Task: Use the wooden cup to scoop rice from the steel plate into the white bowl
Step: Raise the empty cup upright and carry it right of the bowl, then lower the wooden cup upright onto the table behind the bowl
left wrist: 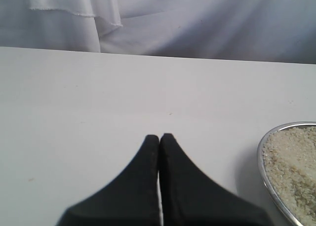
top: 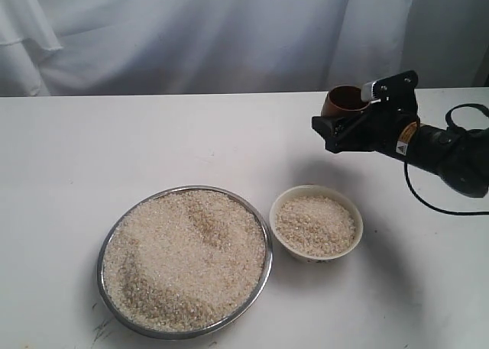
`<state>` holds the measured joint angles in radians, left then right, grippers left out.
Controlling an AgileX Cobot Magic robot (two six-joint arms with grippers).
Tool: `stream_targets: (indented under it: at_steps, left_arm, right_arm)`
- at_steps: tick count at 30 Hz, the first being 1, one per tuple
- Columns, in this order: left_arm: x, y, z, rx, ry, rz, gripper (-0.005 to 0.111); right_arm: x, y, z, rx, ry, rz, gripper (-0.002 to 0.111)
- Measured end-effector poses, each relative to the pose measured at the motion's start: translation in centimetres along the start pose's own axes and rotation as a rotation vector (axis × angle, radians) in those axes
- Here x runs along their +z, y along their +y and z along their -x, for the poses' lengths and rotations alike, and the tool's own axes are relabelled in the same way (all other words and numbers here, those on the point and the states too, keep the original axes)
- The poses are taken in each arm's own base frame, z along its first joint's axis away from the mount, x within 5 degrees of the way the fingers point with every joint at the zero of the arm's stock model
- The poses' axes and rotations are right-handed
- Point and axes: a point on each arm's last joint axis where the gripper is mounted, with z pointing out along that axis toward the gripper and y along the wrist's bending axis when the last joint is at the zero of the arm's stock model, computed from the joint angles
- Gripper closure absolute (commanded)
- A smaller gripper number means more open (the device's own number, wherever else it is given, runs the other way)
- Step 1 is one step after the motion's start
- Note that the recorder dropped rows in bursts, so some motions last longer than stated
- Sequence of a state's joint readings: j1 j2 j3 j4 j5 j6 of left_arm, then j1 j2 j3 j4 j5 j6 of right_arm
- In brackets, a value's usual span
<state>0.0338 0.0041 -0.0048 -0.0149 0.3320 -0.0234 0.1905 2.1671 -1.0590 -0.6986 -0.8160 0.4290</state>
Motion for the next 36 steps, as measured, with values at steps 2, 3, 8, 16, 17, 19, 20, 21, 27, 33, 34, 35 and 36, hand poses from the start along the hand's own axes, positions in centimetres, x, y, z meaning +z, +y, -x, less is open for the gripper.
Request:
stream_targets:
  at_steps: [2,3,8,16,17,19,20,21,27,33,34,35,36]
  left_arm:
    - [0.0,0.0,0.0,0.000,0.000,0.000,0.107]
    - [0.0,0.0,0.0,0.000,0.000,0.000,0.107]
    - [0.0,0.0,0.0,0.000,0.000,0.000,0.107]
    - [0.0,0.0,0.0,0.000,0.000,0.000,0.107]
    - [0.0,0.0,0.0,0.000,0.000,0.000,0.107]
    - [0.0,0.0,0.0,0.000,0.000,0.000,0.107]
    - [0.0,0.0,0.0,0.000,0.000,0.000,0.107]
    - [0.0,0.0,0.0,0.000,0.000,0.000,0.107]
    - [0.0,0.0,0.0,0.000,0.000,0.000,0.107]
    - [0.0,0.0,0.0,0.000,0.000,0.000,0.107]
    - [0.0,0.0,0.0,0.000,0.000,0.000,0.107]
    - [0.0,0.0,0.0,0.000,0.000,0.000,0.107]
    - [0.0,0.0,0.0,0.000,0.000,0.000,0.107]
  right_arm:
    - [0.4,0.0,-0.6,-0.009,0.015,0.015,0.108]
    - [0.6,0.0,-1.0,-0.011,0.025,0.026,0.108]
    - [1.1,0.2,-2.9,-0.005,0.045,0.064,0.108]
    - [1.5,0.4,-4.5,-0.029,0.074,0.097,0.108]
    - [1.5,0.4,-4.5,-0.034,0.075,0.099,0.108]
    - [1.5,0.4,-4.5,-0.038,0.071,0.100,0.108]
    - [1.5,0.4,-4.5,-0.042,0.069,0.101,0.108]
    - [1.5,0.4,-4.5,-0.044,0.069,0.101,0.108]
    - [1.7,0.4,-5.2,-0.034,0.078,0.103,0.108]
    - [1.9,0.2,-6.2,0.019,0.063,0.089,0.108]
    - [2.0,0.2,-6.3,0.025,0.057,0.086,0.108]
    - [2.0,0.2,-6.3,0.029,0.050,0.084,0.108]
    - [2.0,0.2,-6.4,0.031,0.048,0.085,0.108]
